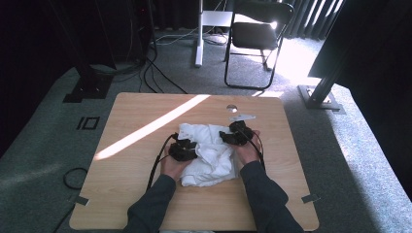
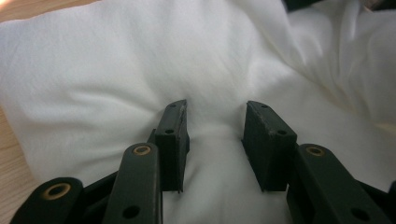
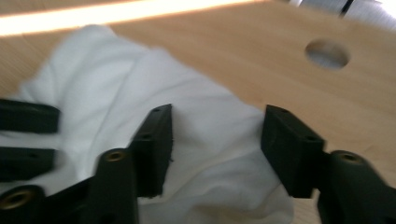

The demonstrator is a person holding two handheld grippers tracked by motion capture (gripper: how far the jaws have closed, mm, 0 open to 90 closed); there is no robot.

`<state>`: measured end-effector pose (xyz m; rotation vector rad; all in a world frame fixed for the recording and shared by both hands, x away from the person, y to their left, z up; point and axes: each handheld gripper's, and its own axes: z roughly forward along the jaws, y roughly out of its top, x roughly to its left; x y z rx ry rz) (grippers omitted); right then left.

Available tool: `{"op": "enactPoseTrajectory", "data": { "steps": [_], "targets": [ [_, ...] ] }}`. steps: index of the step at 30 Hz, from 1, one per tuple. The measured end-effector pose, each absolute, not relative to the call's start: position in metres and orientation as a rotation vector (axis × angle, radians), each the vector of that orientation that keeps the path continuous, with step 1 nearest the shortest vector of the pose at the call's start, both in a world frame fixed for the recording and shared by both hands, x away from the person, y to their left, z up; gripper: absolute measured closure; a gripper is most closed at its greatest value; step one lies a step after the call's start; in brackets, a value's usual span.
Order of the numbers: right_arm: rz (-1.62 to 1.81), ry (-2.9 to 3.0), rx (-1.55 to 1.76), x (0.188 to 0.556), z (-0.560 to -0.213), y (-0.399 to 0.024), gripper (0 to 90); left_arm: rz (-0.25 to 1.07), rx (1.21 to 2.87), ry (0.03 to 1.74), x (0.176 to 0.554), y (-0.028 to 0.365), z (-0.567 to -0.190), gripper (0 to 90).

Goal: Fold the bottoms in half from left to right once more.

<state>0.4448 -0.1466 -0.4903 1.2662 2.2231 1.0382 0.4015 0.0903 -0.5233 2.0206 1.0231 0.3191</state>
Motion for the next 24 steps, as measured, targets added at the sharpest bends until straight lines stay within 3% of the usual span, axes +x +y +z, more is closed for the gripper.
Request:
{"op": "enactPoseTrajectory", "data": {
  "steps": [2, 4, 7, 11, 17, 21, 22, 23, 24],
  "targets": [
    [0.988, 2.289, 1.236, 0.45, -0.497, -0.149, 85.8, 0.328, 2.029, 1.025, 0.401, 0.09, -0.524, 61.2],
    [0.938, 2.258, 1.256, 0.454, -0.497, -0.158, 88.2, 0.335, 2.033, 1.026, 0.401, 0.089, -0.525, 61.6],
    [0.97, 2.163, 1.403, 0.459, -0.494, -0.186, 87.0, 0.338, 2.038, 1.021, 0.401, 0.088, -0.525, 61.9],
    [0.901, 2.165, 1.349, 0.454, -0.487, -0.189, 82.5, 0.334, 2.028, 1.033, 0.401, 0.089, -0.525, 61.9],
    [1.082, 2.101, 1.346, 0.443, -0.47, -0.194, 56.9, 0.333, 2.016, 1.038, 0.401, 0.09, -0.526, 61.9],
    [1.23, 2.248, 1.25, 0.429, -0.48, -0.175, 47.1, 0.333, 2.012, 1.041, 0.401, 0.09, -0.526, 61.9],
    [1.221, 2.296, 1.226, 0.426, -0.486, -0.169, 47.6, 0.331, 2.009, 1.04, 0.401, 0.091, -0.526, 61.9],
    [1.151, 2.329, 1.191, 0.423, -0.492, -0.164, 55.3, 0.33, 2.007, 1.039, 0.401, 0.091, -0.527, 61.9],
    [1.042, 2.345, 1.156, 0.422, -0.498, -0.161, 68.8, 0.328, 2.009, 1.037, 0.401, 0.091, -0.526, 61.9]
  ]
}}
